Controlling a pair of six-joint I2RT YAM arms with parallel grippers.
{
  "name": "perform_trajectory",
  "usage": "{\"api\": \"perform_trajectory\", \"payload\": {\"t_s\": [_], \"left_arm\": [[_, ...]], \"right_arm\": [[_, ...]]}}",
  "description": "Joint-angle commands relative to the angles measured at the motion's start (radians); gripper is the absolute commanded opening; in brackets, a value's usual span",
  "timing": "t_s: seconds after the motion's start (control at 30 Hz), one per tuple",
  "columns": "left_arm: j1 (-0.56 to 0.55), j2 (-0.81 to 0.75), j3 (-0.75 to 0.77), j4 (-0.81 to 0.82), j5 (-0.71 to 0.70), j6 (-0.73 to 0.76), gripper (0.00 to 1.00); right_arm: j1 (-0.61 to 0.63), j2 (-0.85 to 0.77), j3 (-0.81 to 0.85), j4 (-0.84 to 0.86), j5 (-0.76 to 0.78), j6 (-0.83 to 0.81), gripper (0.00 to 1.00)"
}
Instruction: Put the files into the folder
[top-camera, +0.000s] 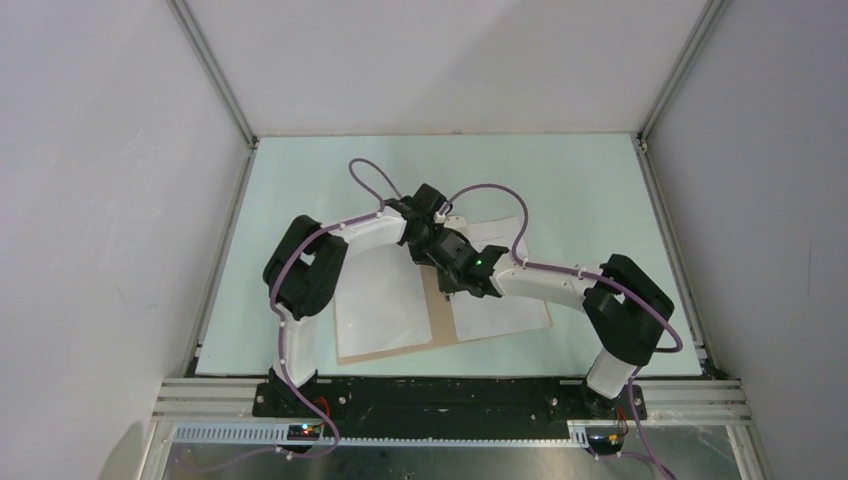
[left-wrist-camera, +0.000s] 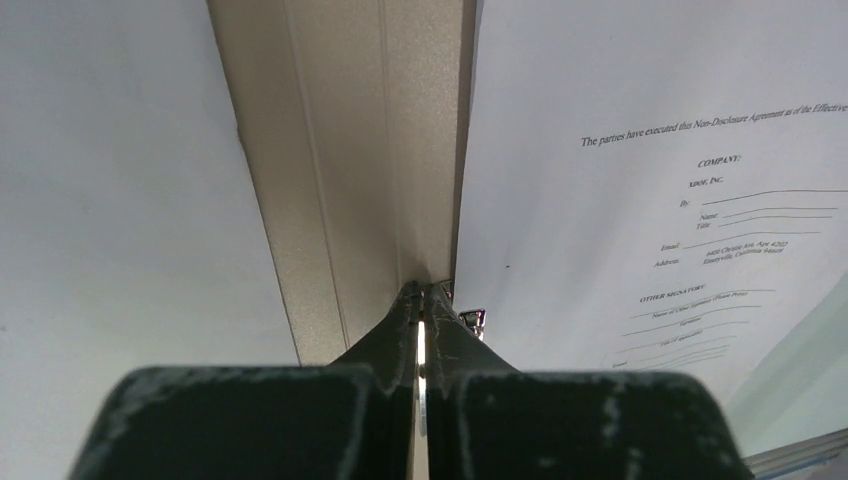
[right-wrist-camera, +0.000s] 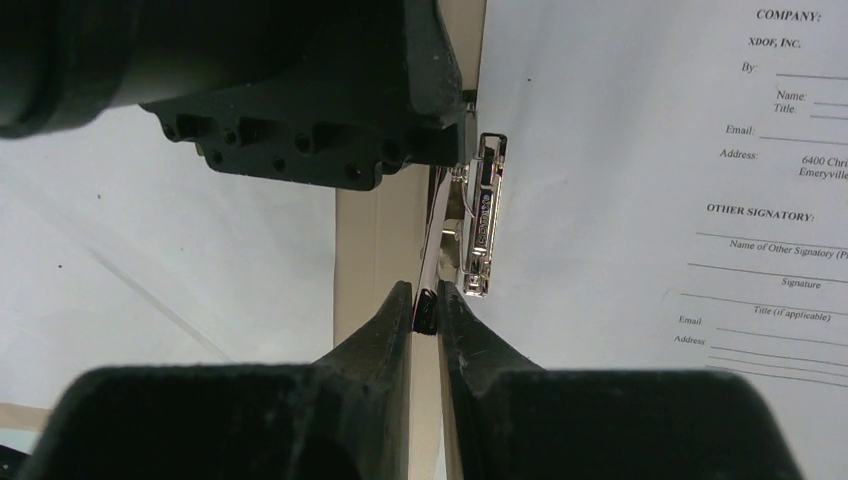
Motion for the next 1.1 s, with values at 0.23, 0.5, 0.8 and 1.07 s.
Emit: {"api": "perform_trajectory", "payload": {"t_s": [0.23, 0.5, 0.8, 1.07], "left_arm": [[-0.033, -0.093, -0.121, -0.022, -0.158, -0.185, 0.00], [-0.033, -0.067, -0.086, -0.022, -0.131, -0.170, 0.00], [-0.033, -0.055, -0.076, -0.023, -0.123, -0.166, 0.00], [-0.033, -0.053, -0.066, -0.022, -0.123, -0.162, 0.00]], "right_arm": [[-0.014, -0.074, -0.079, 0.022, -0.053, -0.026, 0.14], [-0.023, -0.091, -0.081, 0.039, -0.098, -0.016, 0.23], [-0.053, -0.103, -0.081, 0.053, -0.134, 0.020, 0.30], [-0.061, -0.162, -0.081, 0.035, -0.174, 0.037, 0.36]]}}
